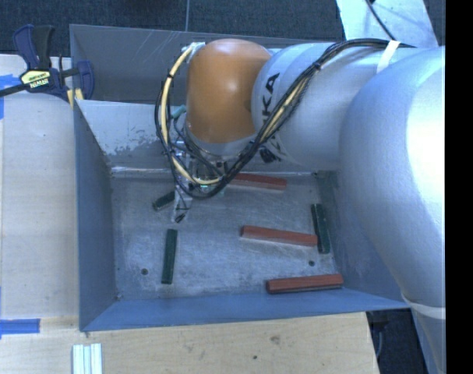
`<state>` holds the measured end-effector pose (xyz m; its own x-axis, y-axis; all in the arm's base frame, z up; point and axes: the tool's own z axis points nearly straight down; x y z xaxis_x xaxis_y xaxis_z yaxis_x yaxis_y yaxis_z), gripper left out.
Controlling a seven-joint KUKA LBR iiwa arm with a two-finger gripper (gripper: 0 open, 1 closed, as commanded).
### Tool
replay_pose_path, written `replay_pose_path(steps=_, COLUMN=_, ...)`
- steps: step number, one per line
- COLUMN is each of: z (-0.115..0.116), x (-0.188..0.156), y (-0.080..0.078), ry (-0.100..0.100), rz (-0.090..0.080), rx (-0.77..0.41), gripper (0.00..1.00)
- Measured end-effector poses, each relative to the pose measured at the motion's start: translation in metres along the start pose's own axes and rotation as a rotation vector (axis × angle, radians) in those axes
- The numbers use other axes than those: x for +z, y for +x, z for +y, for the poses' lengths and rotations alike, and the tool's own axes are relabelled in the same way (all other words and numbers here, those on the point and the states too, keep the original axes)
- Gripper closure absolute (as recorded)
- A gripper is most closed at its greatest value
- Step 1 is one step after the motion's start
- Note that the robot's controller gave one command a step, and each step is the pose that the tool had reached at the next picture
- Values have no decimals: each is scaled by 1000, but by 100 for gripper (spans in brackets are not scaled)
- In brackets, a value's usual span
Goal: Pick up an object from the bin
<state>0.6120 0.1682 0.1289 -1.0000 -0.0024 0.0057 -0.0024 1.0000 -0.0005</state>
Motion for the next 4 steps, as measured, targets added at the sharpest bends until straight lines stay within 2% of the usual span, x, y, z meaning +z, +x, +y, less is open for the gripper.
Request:
replay_pose_path(steps=1, z=-20, x=62, y=-7, ry=1, rz=-3, rx=-66, gripper=0)
replay_pose_path(steps=4, z=-21, x=60, y=-10, ry=-2, rz=-11, rx=-61, gripper=0)
